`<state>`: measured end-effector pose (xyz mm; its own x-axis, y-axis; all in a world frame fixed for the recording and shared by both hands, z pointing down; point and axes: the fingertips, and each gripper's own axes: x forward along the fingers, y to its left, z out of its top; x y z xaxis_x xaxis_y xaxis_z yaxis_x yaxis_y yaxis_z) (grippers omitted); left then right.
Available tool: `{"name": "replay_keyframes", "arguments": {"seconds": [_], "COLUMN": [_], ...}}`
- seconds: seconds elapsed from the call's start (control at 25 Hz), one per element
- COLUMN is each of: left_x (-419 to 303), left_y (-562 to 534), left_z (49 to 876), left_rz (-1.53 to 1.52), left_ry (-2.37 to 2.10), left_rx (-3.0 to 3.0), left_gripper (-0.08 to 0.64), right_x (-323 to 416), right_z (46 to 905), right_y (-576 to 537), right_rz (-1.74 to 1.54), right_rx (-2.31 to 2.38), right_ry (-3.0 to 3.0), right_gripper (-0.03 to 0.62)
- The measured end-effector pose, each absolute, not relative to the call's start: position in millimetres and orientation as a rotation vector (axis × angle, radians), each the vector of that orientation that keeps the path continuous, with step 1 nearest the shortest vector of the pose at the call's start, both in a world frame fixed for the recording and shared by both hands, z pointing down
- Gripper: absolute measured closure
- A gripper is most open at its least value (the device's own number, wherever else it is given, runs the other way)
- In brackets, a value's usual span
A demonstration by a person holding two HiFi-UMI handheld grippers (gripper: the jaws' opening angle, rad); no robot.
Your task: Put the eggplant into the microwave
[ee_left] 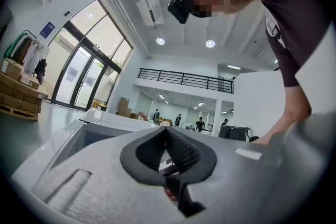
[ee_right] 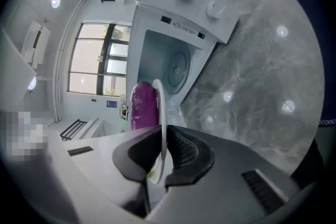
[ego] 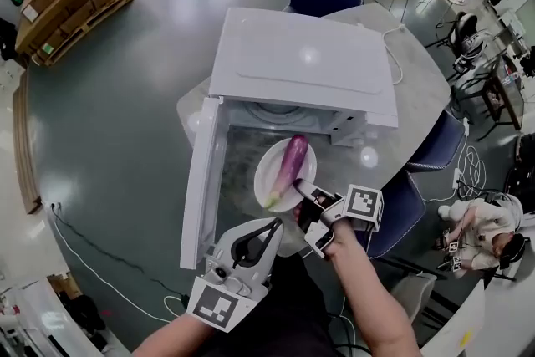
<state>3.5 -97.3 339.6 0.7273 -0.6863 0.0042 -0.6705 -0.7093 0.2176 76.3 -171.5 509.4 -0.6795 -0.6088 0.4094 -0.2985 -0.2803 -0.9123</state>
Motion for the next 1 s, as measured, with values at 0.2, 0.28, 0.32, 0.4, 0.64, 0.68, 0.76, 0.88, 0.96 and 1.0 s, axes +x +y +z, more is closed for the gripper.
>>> {"name": "replay_keyframes", "arguments": {"seconds": [0.2, 0.28, 0.32, 0.4, 0.64, 0.68, 0.76, 0.88, 0.96, 1.0], "left_x": [2, -1, -3, -7, -10, -11, -11, -14, -15, -16], "left_y": [-130, -143, -148, -157, -163, -158, -151, -155, -158, -159], "left_z": [362, 375, 382, 394, 405, 406, 410, 417, 420, 421], "left_rz": [-0.104, -0.111, -0.114, -0.117, -0.146, -0.149, -0.148, -0.135, -0.130, -0.128], "left_ry": [-1.119, -1.144, -1.154, -1.169, -1.178, -1.177, -1.172, -1.164, -1.161, -1.160], "left_rx": [2.741, 2.722, 2.708, 2.691, 2.682, 2.680, 2.674, 2.669, 2.668, 2.666], "left_gripper": [0.553, 0.553, 0.552, 0.552, 0.554, 0.553, 0.554, 0.552, 0.554, 0.554], "right_x": [67, 65, 63, 61, 63, 66, 72, 75, 75, 76], "right_z": [546, 560, 567, 581, 593, 594, 596, 602, 605, 606], "right_y": [-216, -233, -240, -254, -293, -296, -306, -328, -341, -345], "right_rz": [-2.069, -2.047, -2.036, -2.017, -1.900, -1.870, -1.811, -1.767, -1.744, -1.727], "right_rx": [-1.150, -1.150, -1.151, -1.160, -1.208, -1.226, -1.255, -1.287, -1.312, -1.326], "right_ry": [1.619, 1.605, 1.600, 1.589, 1.593, 1.596, 1.597, 1.590, 1.602, 1.610], "right_gripper": [0.563, 0.563, 0.563, 0.563, 0.563, 0.563, 0.563, 0.563, 0.563, 0.563]}}
